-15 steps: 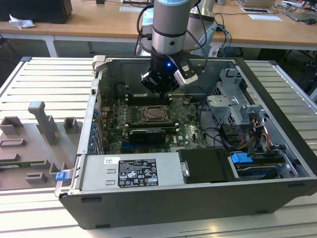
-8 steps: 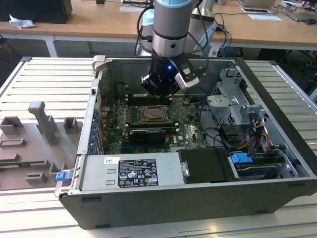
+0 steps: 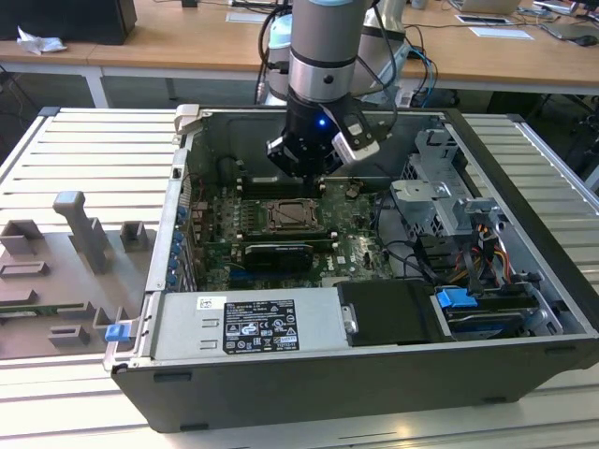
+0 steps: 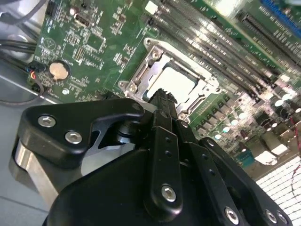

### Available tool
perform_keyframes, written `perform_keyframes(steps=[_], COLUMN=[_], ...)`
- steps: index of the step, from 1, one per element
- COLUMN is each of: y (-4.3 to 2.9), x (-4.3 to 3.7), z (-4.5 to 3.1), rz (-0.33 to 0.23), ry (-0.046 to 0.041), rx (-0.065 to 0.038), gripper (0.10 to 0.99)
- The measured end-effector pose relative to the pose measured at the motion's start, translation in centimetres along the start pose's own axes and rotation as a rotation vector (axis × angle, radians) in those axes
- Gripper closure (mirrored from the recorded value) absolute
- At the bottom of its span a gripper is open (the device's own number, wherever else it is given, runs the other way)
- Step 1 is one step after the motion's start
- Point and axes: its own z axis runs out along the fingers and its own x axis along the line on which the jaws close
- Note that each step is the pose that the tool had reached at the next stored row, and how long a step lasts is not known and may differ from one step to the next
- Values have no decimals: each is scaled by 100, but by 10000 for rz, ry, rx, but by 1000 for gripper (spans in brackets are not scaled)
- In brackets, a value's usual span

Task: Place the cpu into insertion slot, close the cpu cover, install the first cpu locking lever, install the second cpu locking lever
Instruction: 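Install the second cpu locking lever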

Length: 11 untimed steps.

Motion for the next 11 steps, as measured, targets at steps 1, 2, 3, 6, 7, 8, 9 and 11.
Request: perform_keyframes(steps=[1,2,3,6,7,8,9,11], y=[-38,-86,-133,-205,-219,-247,-288,-302], x=[2,4,7,10,11,13,15,16], z=[-1,1,4,16,23,36,61,73], rz=[-1,0,0,3,4,4,3,4], ry=[1,3,8,36,44,45,46,51], rx=[1,1,-2,-5,-6,-10,-16,-17], gripper=[980,980,980,980,980,980,980,980])
